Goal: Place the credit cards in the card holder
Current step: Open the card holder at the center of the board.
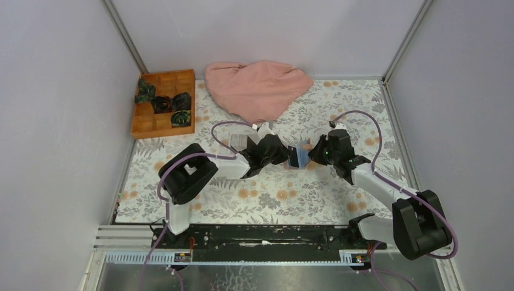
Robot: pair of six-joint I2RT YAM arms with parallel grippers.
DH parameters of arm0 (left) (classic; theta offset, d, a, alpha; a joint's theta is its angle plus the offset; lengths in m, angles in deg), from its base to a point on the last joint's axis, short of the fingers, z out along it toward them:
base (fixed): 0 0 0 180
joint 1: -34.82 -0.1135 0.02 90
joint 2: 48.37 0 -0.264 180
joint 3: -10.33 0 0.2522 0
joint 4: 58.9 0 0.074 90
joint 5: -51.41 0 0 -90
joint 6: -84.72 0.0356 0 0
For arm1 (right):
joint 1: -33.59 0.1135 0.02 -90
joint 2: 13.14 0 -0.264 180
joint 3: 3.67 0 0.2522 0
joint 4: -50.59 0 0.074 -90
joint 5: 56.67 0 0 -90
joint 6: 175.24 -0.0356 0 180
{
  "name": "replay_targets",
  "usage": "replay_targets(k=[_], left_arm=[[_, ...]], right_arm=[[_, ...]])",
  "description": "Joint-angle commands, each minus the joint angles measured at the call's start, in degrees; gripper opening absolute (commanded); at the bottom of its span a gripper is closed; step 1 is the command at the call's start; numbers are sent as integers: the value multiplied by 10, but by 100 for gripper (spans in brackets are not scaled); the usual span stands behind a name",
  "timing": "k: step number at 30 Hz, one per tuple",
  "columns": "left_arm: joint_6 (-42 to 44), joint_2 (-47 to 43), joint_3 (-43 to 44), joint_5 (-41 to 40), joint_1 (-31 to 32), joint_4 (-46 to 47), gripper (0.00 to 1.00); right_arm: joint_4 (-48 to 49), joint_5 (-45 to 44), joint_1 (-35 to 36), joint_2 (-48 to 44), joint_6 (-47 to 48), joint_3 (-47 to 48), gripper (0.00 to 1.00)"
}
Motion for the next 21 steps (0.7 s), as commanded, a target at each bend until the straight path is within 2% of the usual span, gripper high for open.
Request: replay_targets(k=[1,10,21], left_arm=[[16,18,26,-7,3,33,0],[21,48,56,-11,4,5,0],[16,56,59,0,4,20,0]], right_arm=[[21,29,-26,0,-18,-10,2],[2,1,-49,24,-19,-7,2],[-38,-42,-60,74,-18,16,5]])
